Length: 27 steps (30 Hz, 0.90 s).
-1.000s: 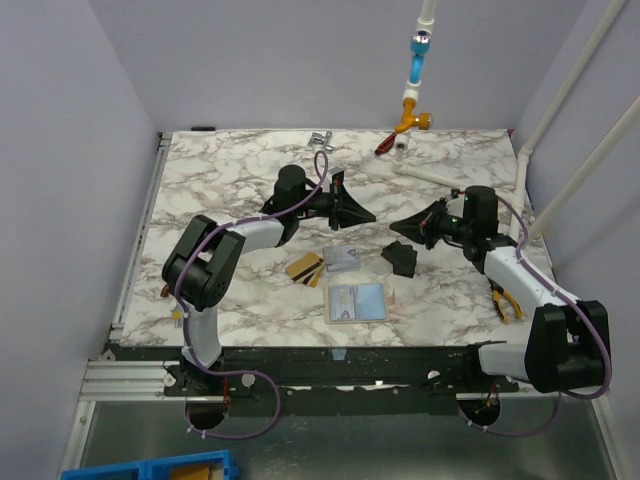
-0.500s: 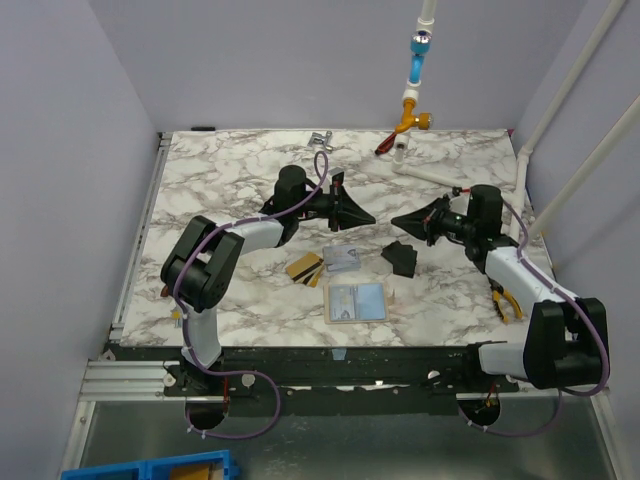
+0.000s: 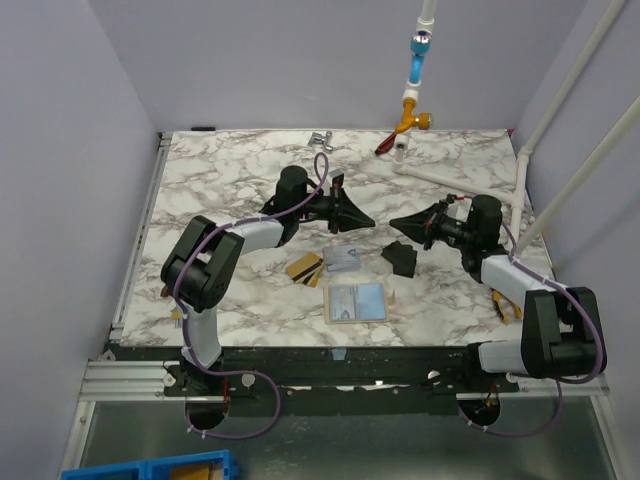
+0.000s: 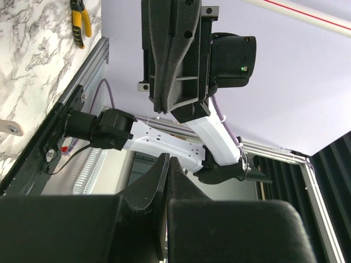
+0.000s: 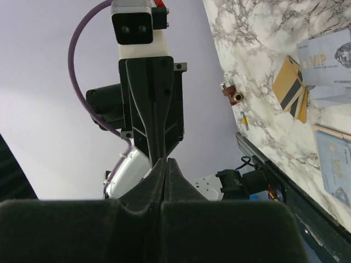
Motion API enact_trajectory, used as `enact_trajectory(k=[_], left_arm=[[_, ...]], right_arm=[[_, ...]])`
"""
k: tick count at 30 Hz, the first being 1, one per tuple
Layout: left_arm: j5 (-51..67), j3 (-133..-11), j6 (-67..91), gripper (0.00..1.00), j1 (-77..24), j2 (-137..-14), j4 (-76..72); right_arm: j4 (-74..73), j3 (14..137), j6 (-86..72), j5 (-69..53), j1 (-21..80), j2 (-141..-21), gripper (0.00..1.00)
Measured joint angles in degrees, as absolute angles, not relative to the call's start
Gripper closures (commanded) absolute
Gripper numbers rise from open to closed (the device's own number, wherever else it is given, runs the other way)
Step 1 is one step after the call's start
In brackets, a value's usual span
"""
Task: Put the credit cards into the card holder
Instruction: Pick up the credit card from the center of the board.
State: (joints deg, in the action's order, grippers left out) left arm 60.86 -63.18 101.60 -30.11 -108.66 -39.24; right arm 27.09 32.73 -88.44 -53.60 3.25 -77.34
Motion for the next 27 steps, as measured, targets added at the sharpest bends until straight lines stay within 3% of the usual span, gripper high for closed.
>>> enact_trajectory(k=[3, 6, 9, 12, 18, 19, 20, 21, 27], left_arm=[[60.8, -63.2, 100.9, 1.0, -30.1, -108.7, -38.5], [60.8, -63.2, 99.8, 0.98, -30.1, -108.7, -37.5], [60.7, -63.5, 96.4, 0.7, -30.1, -108.7, -35.0], [59.9, -66.3, 88.8, 0.64, -30.3, -108.7, -26.6], [55.2, -76.3, 66.0, 0.36, -32.1, -109.4, -7.0], [53.9, -77.3, 62.0, 0.28, -32.8, -109.5, -4.0], [52.5, -78.0, 58.5, 0.05, -33.5, -109.7, -1.6], [51.5, -78.5, 55.8, 0.02, -34.2, -109.9, 0.5], [42.7, -79.4, 36.6, 0.02, -41.7, -110.4, 10.6]], right_arm=[[27.0, 32.8, -87.7, -53.8, 3.2, -77.3, 0.99], [23.1, 34.4, -84.2, -53.7, 3.2, -77.4, 0.85], [15.0, 37.9, -77.1, -52.1, 3.2, -77.8, 0.62], [1.8, 44.7, -65.7, -45.3, 3.2, -79.6, 0.54], [-11.9, 49.5, -48.3, -28.0, 3.2, -79.9, 0.51], [-12.8, 49.1, -46.6, -26.0, 3.2, -79.9, 0.51], [-13.3, 48.6, -45.2, -24.5, 3.2, -79.9, 0.51], [-13.5, 47.9, -44.0, -23.1, 3.2, -79.9, 0.51], [-13.3, 44.9, -39.9, -17.9, 3.2, -80.7, 0.54]])
